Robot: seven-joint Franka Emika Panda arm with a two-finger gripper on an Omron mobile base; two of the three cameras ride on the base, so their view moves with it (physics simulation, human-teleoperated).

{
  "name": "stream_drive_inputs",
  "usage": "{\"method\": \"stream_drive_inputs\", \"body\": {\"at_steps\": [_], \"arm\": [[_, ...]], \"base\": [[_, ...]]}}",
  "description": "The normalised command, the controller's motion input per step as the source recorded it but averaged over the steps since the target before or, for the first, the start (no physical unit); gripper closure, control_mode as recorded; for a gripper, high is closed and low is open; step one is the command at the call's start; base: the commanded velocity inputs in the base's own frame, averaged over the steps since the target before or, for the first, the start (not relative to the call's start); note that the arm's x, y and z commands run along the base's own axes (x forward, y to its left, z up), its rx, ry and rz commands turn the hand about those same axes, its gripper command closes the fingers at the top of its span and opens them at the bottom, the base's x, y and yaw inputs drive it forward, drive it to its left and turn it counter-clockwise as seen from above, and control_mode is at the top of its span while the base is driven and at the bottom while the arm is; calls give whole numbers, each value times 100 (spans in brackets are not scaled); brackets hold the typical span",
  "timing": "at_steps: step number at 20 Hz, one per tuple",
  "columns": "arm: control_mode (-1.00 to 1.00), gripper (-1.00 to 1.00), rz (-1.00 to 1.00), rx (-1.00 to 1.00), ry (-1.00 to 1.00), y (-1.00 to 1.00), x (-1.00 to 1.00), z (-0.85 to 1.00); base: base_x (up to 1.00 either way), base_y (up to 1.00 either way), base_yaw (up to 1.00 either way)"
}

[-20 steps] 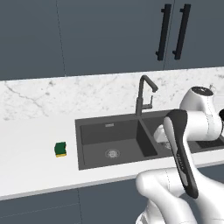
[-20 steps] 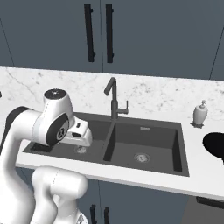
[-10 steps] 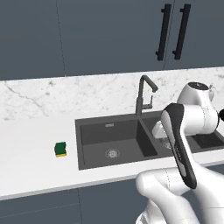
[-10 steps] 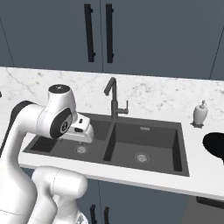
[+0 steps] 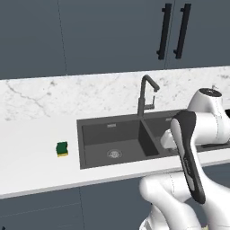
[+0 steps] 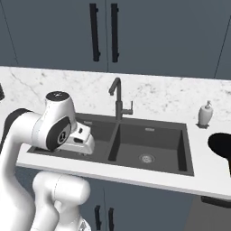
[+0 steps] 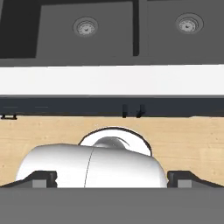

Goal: Pick the pan and sponge and place them into the sink. Then turn on the water.

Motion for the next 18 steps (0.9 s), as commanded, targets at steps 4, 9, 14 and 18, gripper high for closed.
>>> {"method": "stream_drive_inputs", "body": {"at_steps": [4,9,14,18], "arm": [[100,-100,0,0,0,0,0,0],[100,-100,0,0,0,0,0,0],[100,-100,0,0,0,0,0,0],[100,-100,0,0,0,0,0,0]], "base": [[-50,-30,-3],[-19,-58,-5],[-2,-94,-7],[0,-99,-4]]}}
